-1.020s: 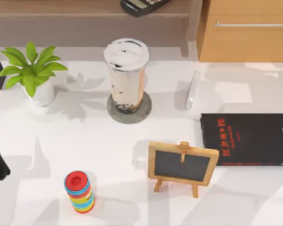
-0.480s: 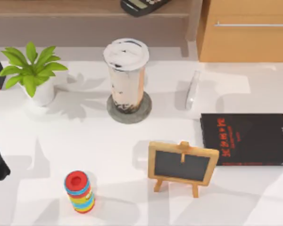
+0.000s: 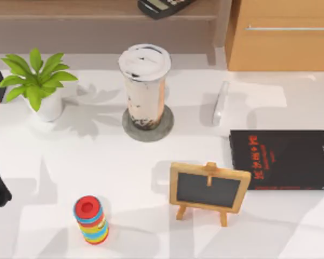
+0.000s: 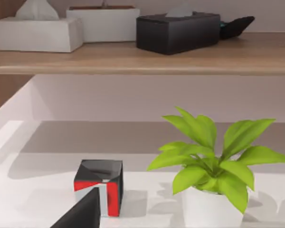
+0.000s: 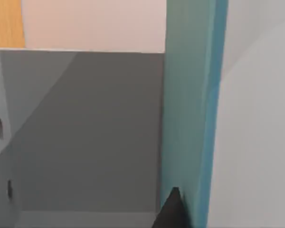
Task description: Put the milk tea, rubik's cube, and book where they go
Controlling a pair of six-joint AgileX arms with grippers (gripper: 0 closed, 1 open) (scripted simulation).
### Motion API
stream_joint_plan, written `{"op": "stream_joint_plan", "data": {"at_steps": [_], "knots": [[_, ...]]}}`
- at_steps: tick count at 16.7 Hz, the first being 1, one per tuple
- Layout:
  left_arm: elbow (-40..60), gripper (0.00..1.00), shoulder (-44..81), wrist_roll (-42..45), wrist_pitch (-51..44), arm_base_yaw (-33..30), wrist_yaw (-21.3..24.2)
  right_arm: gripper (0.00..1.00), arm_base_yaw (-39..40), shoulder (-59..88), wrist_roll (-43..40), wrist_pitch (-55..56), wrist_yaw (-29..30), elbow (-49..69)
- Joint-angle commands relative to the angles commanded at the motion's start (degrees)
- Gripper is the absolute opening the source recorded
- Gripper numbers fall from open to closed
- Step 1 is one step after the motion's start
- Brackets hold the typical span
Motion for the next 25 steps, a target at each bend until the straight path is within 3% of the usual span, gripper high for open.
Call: {"op": "stream_joint_plan", "data": {"at_steps": [4,5,22,25], "knots": [[0.0,1.0,0.0,0.0,0.0,0.0,0.0,0.02,0.0,0.0,0.0,0.0,0.0,0.0],[0.0,1.0,0.0,0.0,0.0,0.0,0.0,0.0,0.0,0.0,0.0,0.0,0.0,0.0],[0.0,1.0,0.0,0.0,0.0,0.0,0.0,0.0,-0.3,-2.5,0.2,-0.9,-0.5,-1.4],[0.0,1.0,0.0,0.0,0.0,0.0,0.0,0.0,0.1,-6.0,3.7,0.4,3.0,-4.1]]}}
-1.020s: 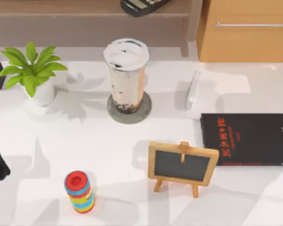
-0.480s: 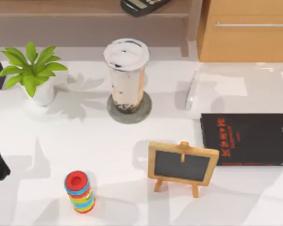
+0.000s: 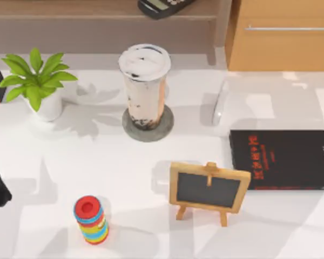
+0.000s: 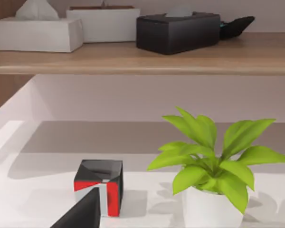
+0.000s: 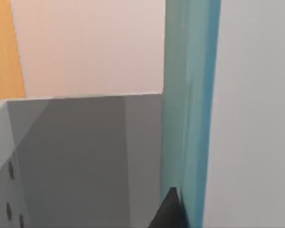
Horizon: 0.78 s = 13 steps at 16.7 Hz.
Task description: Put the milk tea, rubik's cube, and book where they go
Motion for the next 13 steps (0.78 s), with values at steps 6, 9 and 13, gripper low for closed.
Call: {"op": "stream_joint_plan", "data": {"at_steps": [6,9,13], "knots": [[0.0,1.0,0.0,0.0,0.0,0.0,0.0,0.0,5.8,-19.0,23.0,6.3,18.3,-13.9],[0.0,1.0,0.0,0.0,0.0,0.0,0.0,0.0,12.1,-28.9,40.2,8.9,28.8,-23.7],[0.0,1.0,0.0,0.0,0.0,0.0,0.0,0.0,24.4,-36.2,64.7,10.3,40.1,-38.1]]}}
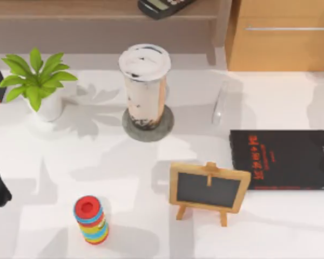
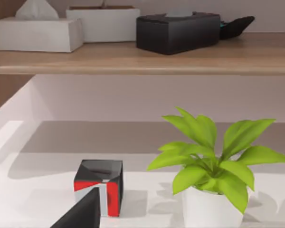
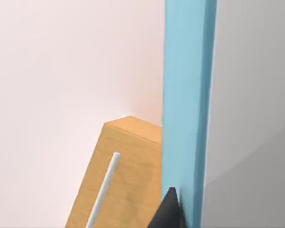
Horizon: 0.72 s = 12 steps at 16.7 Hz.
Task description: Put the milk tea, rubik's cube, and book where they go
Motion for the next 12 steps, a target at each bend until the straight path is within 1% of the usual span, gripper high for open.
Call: {"op": "stream_joint_plan", "data": {"at_steps": [3,6,9,12], "knots": [[0.0,1.0,0.0,0.0,0.0,0.0,0.0,0.0,11.3,0.4,17.1,-1.0,5.3,-10.6],[0.0,1.0,0.0,0.0,0.0,0.0,0.0,0.0,22.3,3.9,30.8,-3.0,8.3,-20.1],[0.0,1.0,0.0,0.0,0.0,0.0,0.0,0.0,30.7,8.0,39.8,-5.2,9.6,-27.2],[0.0,1.0,0.0,0.0,0.0,0.0,0.0,0.0,34.4,10.5,43.5,-6.4,10.1,-30.7]]}}
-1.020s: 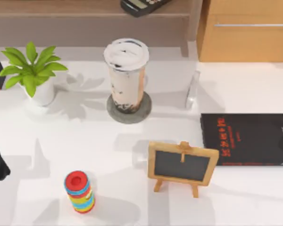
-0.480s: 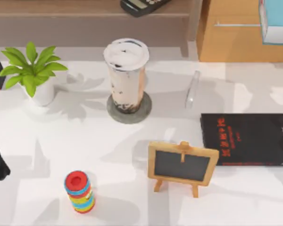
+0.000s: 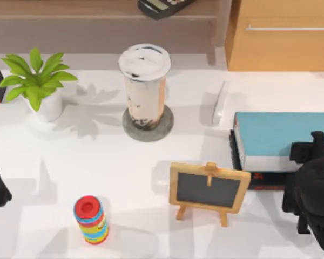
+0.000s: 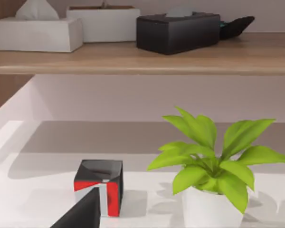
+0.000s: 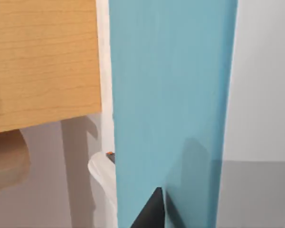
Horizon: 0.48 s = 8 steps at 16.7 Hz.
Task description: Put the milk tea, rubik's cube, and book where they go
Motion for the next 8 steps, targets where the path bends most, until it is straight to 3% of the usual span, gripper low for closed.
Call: {"op": "stream_joint_plan", "data": {"at_steps": [8], "knots": [[0.0,1.0,0.0,0.0,0.0,0.0,0.0,0.0,-0.4,0.5,-0.1,0.7,-0.2,0.5]]}}
